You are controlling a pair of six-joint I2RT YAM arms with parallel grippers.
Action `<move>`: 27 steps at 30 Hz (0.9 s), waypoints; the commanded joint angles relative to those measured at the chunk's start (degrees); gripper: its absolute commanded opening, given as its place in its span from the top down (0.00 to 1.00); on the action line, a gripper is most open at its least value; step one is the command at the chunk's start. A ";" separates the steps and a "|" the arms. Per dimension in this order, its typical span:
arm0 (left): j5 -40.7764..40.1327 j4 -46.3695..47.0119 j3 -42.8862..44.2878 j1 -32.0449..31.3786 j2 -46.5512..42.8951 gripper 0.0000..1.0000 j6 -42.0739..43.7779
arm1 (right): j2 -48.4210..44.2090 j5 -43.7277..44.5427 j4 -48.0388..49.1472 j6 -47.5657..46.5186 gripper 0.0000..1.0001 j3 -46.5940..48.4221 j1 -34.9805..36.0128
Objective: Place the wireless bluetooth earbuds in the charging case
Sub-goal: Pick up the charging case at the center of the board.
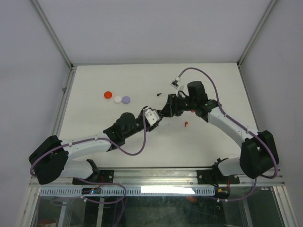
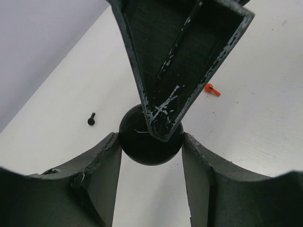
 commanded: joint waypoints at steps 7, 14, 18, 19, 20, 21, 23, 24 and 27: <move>2.97 4.32 0.67 -1.10 -2.69 0.63 1.46 | 0.21 -2.95 3.13 -0.80 0.73 3.13 1.41; 4.76 -3.99 1.93 -0.44 -5.38 0.33 -1.87 | -2.14 -5.20 -0.71 -6.91 0.94 4.62 1.30; 13.03 -7.81 1.69 2.70 -8.92 0.30 -5.67 | -2.51 -7.04 -3.61 -11.31 0.98 5.80 1.40; 16.23 -8.06 1.48 4.37 -10.03 0.30 -7.10 | -2.72 -7.43 -4.05 -12.32 0.98 5.96 1.43; 19.05 -7.95 1.08 6.04 -11.62 0.30 -8.81 | -3.02 -8.17 -4.51 -13.57 0.98 6.03 1.41; 22.29 -7.51 0.69 8.00 -12.59 0.30 -10.44 | -3.33 -9.15 -4.77 -14.62 0.98 6.04 1.39; 27.67 -6.19 0.26 11.17 -13.87 0.31 -14.54 | -3.99 -10.70 -5.02 -16.91 0.98 5.95 1.60; 30.08 -5.26 0.15 12.47 -14.10 0.31 -16.17 | -4.33 -11.21 -5.36 -18.30 0.98 5.95 1.91; 37.68 -2.36 0.36 15.83 -13.28 0.36 -21.33 | -5.13 -11.60 -6.43 -21.83 0.98 6.10 3.08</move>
